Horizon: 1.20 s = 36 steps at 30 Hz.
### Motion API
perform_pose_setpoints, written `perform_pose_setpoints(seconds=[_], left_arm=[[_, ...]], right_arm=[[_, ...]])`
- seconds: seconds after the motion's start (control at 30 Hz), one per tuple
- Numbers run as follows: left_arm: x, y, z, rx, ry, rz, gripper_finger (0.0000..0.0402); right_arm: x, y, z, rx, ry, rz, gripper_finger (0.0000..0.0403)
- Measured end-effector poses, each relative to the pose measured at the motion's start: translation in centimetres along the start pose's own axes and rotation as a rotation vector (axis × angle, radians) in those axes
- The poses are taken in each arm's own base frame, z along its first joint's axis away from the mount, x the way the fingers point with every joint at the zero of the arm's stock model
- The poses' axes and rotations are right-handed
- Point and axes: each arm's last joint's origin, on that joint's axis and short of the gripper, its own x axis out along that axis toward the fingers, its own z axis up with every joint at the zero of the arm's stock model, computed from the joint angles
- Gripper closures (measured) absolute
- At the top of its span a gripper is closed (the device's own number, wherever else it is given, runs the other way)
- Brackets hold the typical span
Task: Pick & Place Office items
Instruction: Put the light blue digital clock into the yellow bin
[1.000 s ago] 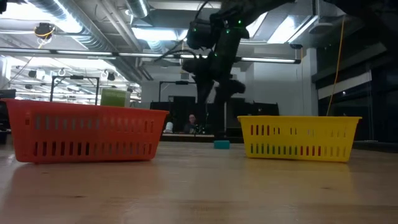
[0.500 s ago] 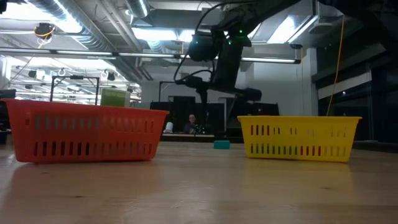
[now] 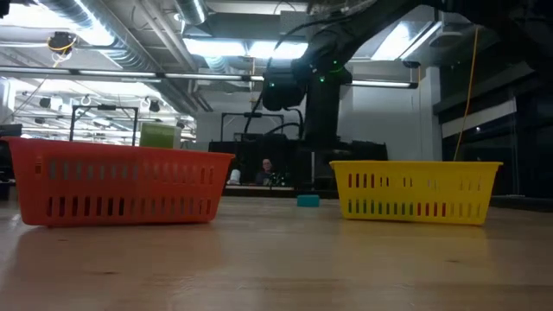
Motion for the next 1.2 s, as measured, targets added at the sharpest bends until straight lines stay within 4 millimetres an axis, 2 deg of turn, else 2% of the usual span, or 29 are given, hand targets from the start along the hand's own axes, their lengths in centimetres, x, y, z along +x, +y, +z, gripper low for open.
perform_pose_setpoints(seconds=[0.23, 0.53, 0.67, 0.9, 1.03, 1.2], left_arm=[[0.0, 0.0, 0.0, -0.004, 0.0, -0.002, 0.0155], [0.0, 0.0, 0.0, -0.014, 0.0, -0.002, 0.0155], [0.0, 0.0, 0.0, -0.016, 0.0, -0.002, 0.0155], [0.0, 0.0, 0.1, -0.034, -0.002, -0.002, 0.0155], [0.0, 0.0, 0.1, -0.042, -0.007, -0.004, 0.0155], [0.0, -0.1, 0.1, -0.044, -0.008, -0.005, 0.0155]], right_arm=[[1.2, 0.1, -0.3, 0.019, 0.024, -0.019, 0.0119], [1.6, 0.2, -0.5, -0.032, 0.029, -0.031, 0.0125], [1.6, -0.1, -0.2, -0.051, 0.031, -0.048, 0.0155], [1.6, -0.3, -0.1, -0.096, 0.035, -0.07, 0.0247], [1.7, -0.6, -0.1, -0.188, 0.031, -0.111, 0.025], [1.0, -2.5, -0.1, -0.353, 0.072, -0.287, 0.0248]])
